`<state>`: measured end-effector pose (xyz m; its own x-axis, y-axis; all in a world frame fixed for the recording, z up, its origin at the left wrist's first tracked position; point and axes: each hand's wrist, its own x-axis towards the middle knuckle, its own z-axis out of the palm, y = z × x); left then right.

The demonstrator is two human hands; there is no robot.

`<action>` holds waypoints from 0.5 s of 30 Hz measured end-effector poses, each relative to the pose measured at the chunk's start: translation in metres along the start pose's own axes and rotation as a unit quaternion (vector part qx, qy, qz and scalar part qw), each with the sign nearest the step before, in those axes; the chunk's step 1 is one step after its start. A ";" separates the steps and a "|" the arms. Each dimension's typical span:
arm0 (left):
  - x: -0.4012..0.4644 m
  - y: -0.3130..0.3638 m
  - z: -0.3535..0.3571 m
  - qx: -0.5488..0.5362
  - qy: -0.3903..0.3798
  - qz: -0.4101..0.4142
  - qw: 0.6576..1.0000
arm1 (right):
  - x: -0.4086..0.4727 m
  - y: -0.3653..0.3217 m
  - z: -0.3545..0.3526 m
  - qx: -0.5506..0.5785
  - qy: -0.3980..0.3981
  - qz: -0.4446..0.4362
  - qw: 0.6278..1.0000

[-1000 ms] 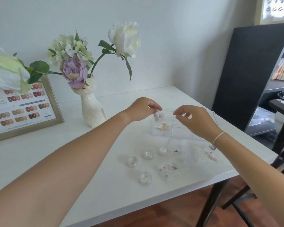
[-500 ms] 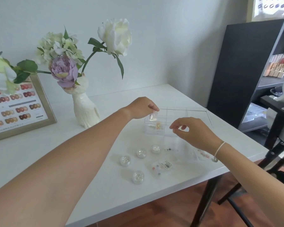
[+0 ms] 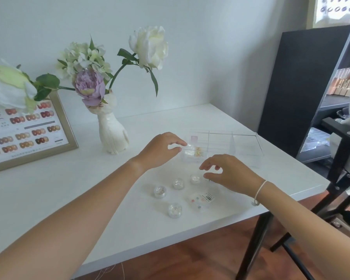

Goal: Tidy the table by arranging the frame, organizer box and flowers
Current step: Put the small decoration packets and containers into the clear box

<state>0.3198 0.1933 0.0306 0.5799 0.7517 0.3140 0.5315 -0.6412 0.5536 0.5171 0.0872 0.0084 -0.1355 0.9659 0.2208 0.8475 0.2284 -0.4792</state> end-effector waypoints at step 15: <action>-0.063 0.002 0.010 -0.009 -0.081 -0.071 0.994 | 0.001 -0.018 0.018 -0.036 -0.020 -0.002 0.999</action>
<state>0.2907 0.1427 0.0043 0.5919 0.7993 0.1037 0.6056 -0.5259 0.5972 0.4922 0.0857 0.0021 -0.1588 0.9693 0.1877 0.8810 0.2249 -0.4163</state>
